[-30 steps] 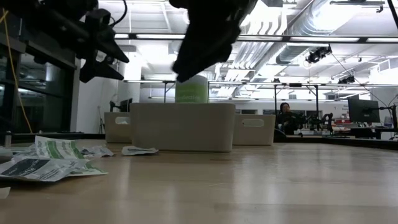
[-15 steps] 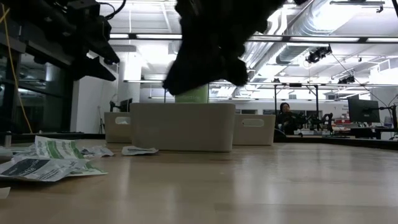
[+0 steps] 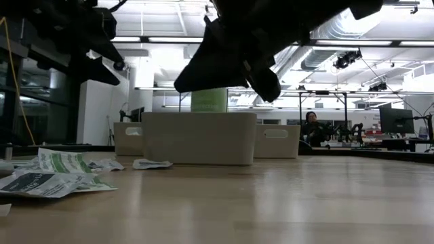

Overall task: Pick & Place First Aid Supplies
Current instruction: Put the towelette pack into the right bin

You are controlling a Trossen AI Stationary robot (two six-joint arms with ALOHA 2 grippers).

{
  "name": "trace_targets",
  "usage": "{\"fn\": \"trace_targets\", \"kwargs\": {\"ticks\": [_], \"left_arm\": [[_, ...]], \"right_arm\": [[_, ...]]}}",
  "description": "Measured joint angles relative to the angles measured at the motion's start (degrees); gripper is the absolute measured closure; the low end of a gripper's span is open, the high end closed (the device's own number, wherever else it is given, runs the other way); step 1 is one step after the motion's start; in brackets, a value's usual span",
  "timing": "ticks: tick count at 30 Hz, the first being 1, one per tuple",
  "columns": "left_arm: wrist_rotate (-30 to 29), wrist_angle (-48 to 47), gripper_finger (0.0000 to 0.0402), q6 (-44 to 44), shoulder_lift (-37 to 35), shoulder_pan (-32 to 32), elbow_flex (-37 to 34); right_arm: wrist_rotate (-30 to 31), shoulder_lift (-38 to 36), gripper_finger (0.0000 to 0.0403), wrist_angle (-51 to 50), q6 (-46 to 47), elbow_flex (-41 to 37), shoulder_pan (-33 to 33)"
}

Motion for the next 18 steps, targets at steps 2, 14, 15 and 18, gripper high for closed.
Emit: {"fn": "trace_targets", "kwargs": {"ticks": [2,14,15,18], "left_arm": [[-0.5,0.5,0.0151,-2.0,1.4,-2.3,0.0],[-3.4,11.7,0.0342,-4.0,12.7,-12.7,0.0],[-3.4,11.8,0.0361,-4.0,13.8,-13.1,0.0],[-3.4,12.3,0.0395,-5.3,16.8,-14.0,0.0]], "right_arm": [[0.0,0.0,0.0399,0.0,-1.3,0.6,0.0],[-0.4,-8.7,0.0401,-14.3,-7.1,2.1,-1.4],[0.4,-10.1,0.0401,-16.4,-7.8,2.1,-1.6],[3.1,-15.1,0.0399,-25.3,-7.9,2.1,-1.7]]}}
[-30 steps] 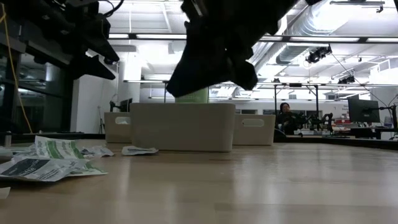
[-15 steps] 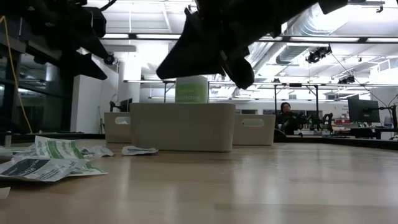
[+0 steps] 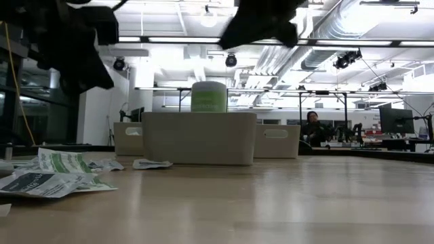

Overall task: Pick & Place First Aid Supplies
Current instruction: Put the towelette pack into the right bin

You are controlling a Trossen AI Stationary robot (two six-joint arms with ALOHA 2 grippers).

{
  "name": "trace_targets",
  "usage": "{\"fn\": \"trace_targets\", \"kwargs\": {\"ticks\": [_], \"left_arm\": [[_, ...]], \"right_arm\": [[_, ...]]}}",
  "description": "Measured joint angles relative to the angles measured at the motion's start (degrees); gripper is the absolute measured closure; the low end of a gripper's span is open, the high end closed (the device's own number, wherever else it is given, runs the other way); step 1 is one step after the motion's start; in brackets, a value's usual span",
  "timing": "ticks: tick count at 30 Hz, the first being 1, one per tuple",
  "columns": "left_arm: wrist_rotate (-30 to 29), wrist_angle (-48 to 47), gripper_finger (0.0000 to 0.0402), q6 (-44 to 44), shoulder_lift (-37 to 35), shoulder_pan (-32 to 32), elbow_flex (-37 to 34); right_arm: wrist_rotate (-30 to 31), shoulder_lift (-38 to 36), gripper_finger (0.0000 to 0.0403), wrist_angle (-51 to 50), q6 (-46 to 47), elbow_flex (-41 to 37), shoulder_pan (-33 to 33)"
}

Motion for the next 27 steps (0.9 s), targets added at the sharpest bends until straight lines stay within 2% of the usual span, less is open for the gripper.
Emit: {"fn": "trace_targets", "kwargs": {"ticks": [4,8,13,17,24,27], "left_arm": [[0.0,3.9,0.0384,-3.1,4.2,-0.1,0.0],[-0.6,7.2,0.0388,-8.5,8.6,-0.1,0.0],[-3.3,10.4,0.0380,-18.5,14.3,0.0,0.0],[-3.4,13.2,0.0334,-23.1,17.3,0.0,0.0],[-7.2,16.6,0.0215,-25.5,20.7,0.0,0.0],[-9.6,17.5,0.0190,-26.2,21.9,0.0,0.0]], "right_arm": [[2.0,-6.2,0.0401,-14.5,3.6,0.0,0.1],[2.7,-12.1,0.0400,-28.6,11.3,0.0,0.1],[1.7,-18.8,0.0397,-39.9,17.5,0.0,0.1],[1.8,-23.0,0.0399,-43.2,17.4,0.0,0.3],[2.6,-26.5,0.0400,-43.7,13.2,0.0,0.5],[2.4,-26.6,0.0399,-44.3,12.0,0.0,0.6]]}}
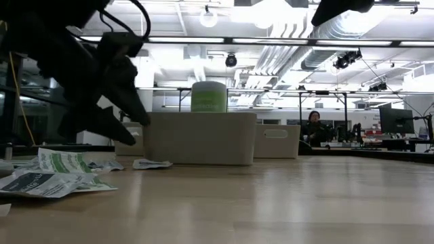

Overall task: Pick & Place First Aid Supplies
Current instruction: Put the towelette pack into the right bin

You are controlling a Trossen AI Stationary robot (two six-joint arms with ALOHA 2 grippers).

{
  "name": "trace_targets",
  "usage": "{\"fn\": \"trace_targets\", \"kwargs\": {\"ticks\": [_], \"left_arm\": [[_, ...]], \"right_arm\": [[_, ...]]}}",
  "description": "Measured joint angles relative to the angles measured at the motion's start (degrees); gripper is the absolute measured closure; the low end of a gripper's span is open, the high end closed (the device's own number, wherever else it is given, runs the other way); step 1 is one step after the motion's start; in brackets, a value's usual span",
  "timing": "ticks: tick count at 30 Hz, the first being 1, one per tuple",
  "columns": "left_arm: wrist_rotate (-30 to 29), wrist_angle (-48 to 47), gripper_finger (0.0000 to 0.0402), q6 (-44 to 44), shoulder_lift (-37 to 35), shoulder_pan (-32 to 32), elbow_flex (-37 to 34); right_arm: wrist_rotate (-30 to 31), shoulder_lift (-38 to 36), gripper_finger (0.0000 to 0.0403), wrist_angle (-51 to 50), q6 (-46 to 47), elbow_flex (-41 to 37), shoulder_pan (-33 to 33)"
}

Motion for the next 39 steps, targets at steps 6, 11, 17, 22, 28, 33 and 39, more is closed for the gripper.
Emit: {"fn": "trace_targets", "kwargs": {"ticks": [6,11,17,22,28,33,39], "left_arm": [[-0.3,0.9,0.0189,-2.6,3.0,0.0,0.0],[-0.5,0.7,0.0192,-3.9,4.6,0.0,0.0],[-0.8,0.9,0.0192,-5.2,6.3,0.0,0.0],[-1.0,1.1,0.0192,-5.5,6.5,0.0,0.0],[-0.7,1.0,0.0192,-5.6,6.6,0.0,0.0],[-0.9,2.1,0.0193,-6.8,8.5,0.0,0.1],[-0.2,8.1,0.0193,-8.1,12.0,0.0,0.1]], "right_arm": [[-2.3,0.0,0.0401,-0.3,-3.0,0.0,0.0],[-2.4,0.0,0.0398,-0.5,-3.7,0.0,0.0],[-3.5,0.0,0.0401,-0.7,-4.2,0.0,0.0],[-4.0,0.0,0.0397,-0.7,-4.2,0.0,0.0],[-4.4,0.0,0.0401,-0.7,-4.0,0.0,0.0],[-4.6,0.0,0.0398,-0.6,-3.6,0.0,0.0],[-5.2,0.0,0.0399,-0.6,-2.6,0.0,0.0]]}}
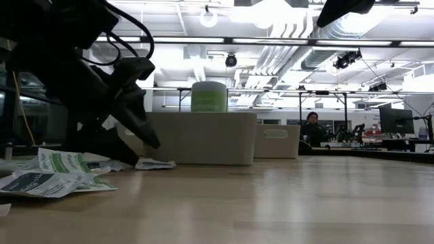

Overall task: Pick & Place First Aid Supplies
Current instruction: Put the towelette pack into the right bin

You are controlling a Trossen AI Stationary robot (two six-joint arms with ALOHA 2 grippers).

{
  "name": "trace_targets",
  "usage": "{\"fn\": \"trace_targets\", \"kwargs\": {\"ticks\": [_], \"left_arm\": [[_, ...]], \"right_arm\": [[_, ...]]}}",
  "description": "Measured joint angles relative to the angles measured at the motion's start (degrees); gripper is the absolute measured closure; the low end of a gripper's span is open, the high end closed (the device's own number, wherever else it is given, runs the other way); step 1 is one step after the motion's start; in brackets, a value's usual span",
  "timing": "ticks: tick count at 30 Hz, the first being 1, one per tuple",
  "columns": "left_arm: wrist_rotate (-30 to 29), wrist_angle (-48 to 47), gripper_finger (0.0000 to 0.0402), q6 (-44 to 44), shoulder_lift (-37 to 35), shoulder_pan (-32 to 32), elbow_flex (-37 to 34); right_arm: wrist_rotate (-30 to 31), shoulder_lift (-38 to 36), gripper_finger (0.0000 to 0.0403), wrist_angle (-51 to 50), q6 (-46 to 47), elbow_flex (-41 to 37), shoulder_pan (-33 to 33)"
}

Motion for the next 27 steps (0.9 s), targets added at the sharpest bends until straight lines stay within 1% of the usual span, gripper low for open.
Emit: {"fn": "trace_targets", "kwargs": {"ticks": [5,12,16,20,27], "left_arm": [[0.0,0.4,0.0193,-3.3,1.2,0.0,0.1],[1.6,2.8,0.0193,-3.8,1.4,0.5,-0.1],[2.4,2.5,0.0196,-3.7,1.4,0.8,0.4],[2.5,2.3,0.0224,-3.5,1.5,0.8,0.6],[3.3,1.5,0.0296,-2.8,1.5,0.7,0.7]], "right_arm": [[-0.4,0.0,0.0401,0.1,0.6,0.0,0.0],[-1.3,0.0,0.0397,0.9,0.7,0.0,0.0],[-1.4,0.0,0.0401,0.9,0.6,0.0,0.0],[-1.5,0.0,0.0399,0.9,0.6,0.0,0.0],[-1.6,0.0,0.0402,0.9,0.5,0.0,0.0]]}}
